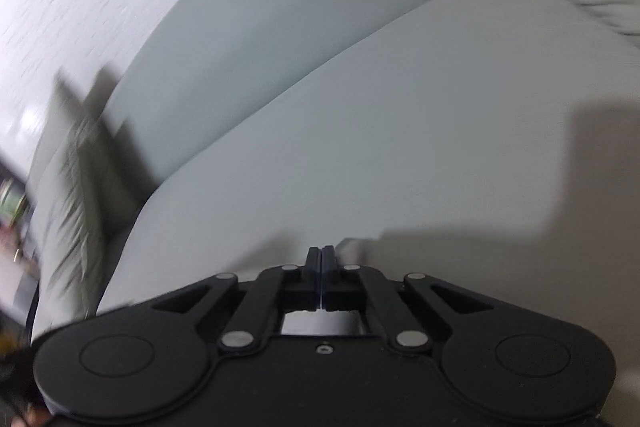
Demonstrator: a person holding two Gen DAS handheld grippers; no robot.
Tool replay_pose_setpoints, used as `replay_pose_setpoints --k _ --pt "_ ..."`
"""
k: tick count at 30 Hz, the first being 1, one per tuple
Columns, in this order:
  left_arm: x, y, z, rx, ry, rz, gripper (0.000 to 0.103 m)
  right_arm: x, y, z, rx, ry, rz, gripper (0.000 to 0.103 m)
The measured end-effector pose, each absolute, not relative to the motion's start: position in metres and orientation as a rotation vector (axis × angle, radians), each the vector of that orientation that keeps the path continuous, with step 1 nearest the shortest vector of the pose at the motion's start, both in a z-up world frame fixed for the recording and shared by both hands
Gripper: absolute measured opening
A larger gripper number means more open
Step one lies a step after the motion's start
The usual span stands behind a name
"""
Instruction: Fold clothes
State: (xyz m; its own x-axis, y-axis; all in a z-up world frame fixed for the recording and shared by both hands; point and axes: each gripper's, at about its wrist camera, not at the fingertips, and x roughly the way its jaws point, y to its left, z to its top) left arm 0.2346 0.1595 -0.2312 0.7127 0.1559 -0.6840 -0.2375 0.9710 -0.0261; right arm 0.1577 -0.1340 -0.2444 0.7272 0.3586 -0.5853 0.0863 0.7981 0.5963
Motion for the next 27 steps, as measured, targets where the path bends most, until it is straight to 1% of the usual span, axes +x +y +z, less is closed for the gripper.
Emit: replay_pose_setpoints --k 1,2,6,9,10,11,12,13,14,16,18,19,20,21,22,24,25,27 --pt "0.233 0.165 -0.231 -0.119 0.750 0.276 0.009 0.156 -0.136 -0.244 0.635 0.746 0.119 0.000" --pt "0.231 0.171 -0.231 -0.122 0.752 0.334 0.011 0.154 -0.138 -0.243 0.626 0.738 0.077 0.000" --pt "0.205 0.198 -0.222 -0.243 0.729 0.396 0.011 0.142 -0.154 -0.238 0.661 0.743 0.036 0.000" --pt "0.174 0.198 -0.204 -0.225 0.728 0.379 0.011 0.119 -0.168 -0.224 0.676 0.762 0.055 0.006" --pt "0.162 0.195 -0.198 -0.227 0.724 0.355 0.012 0.111 -0.172 -0.218 0.685 0.766 0.067 0.011" --pt "0.150 0.191 -0.192 -0.229 0.720 0.331 0.014 0.102 -0.178 -0.212 0.686 0.769 0.079 0.018" --pt "0.138 0.188 -0.186 -0.231 0.716 0.307 0.016 0.093 -0.182 -0.206 0.680 0.773 0.091 0.020" --pt "0.127 0.184 -0.180 -0.233 0.712 0.283 0.026 0.084 -0.185 -0.200 0.670 0.781 0.103 0.025" --pt "0.115 0.180 -0.174 -0.234 0.710 0.254 0.032 0.075 -0.187 -0.195 0.659 0.792 0.116 0.027" --pt "0.093 0.168 -0.167 -0.201 0.722 0.179 0.036 0.058 -0.185 -0.184 0.633 0.813 0.152 0.029" --pt "0.071 0.154 -0.163 -0.145 0.734 0.113 0.037 0.043 -0.175 -0.173 0.576 0.825 0.197 0.031" --pt "0.063 0.144 -0.165 -0.107 0.734 0.091 0.036 0.039 -0.165 -0.166 0.534 0.827 0.222 0.032" --pt "0.055 0.134 -0.168 -0.069 0.733 0.069 0.033 0.035 -0.153 -0.161 0.481 0.832 0.256 0.033" --pt "0.047 0.124 -0.170 -0.032 0.732 0.047 0.027 0.031 -0.139 -0.157 0.418 0.842 0.298 0.033" --pt "0.041 0.115 -0.174 0.007 0.734 0.030 0.016 0.027 -0.126 -0.154 0.355 0.851 0.339 0.032" --pt "0.045 0.105 -0.186 0.091 0.759 0.017 0.014 0.019 -0.098 -0.150 0.235 0.853 0.413 0.021" --pt "0.047 0.099 -0.192 0.132 0.771 0.011 0.011 0.017 -0.086 -0.149 0.188 0.846 0.435 0.013" --pt "0.051 0.090 -0.204 0.210 0.798 0.006 0.011 0.016 -0.065 -0.151 0.106 0.839 0.455 0.013"
